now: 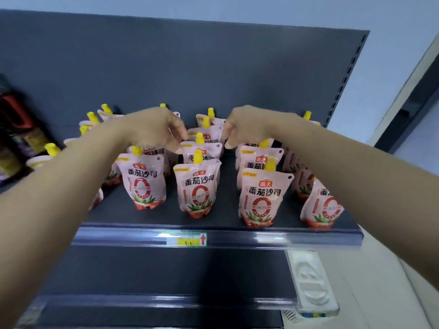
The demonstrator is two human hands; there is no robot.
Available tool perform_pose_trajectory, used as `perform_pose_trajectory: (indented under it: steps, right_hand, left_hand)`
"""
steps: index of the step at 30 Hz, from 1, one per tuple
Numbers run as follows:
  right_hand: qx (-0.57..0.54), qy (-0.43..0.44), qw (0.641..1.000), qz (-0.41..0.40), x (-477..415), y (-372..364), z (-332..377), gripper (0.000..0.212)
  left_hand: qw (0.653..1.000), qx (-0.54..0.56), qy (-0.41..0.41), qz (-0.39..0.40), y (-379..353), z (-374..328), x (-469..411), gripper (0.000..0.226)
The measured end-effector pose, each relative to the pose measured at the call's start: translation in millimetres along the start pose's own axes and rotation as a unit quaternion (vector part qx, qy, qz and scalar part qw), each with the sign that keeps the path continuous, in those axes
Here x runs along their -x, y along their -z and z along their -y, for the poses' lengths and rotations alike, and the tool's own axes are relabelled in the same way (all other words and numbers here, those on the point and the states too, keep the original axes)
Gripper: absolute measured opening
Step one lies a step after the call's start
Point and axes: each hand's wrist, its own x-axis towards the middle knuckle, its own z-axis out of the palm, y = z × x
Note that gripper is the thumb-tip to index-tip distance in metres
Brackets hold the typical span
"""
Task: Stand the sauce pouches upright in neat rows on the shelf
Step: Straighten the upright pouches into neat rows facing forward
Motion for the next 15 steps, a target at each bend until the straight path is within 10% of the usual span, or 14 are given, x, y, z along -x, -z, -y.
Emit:
perform_pose_trajectory:
  steps: [15]
  right_hand:
    - [-0.028,0.044,0.993,0.108,-55,-56,27,0.022]
  left_hand:
    - [0.997,-0.069,0.037,-0.028,-23,85,2,0.020]
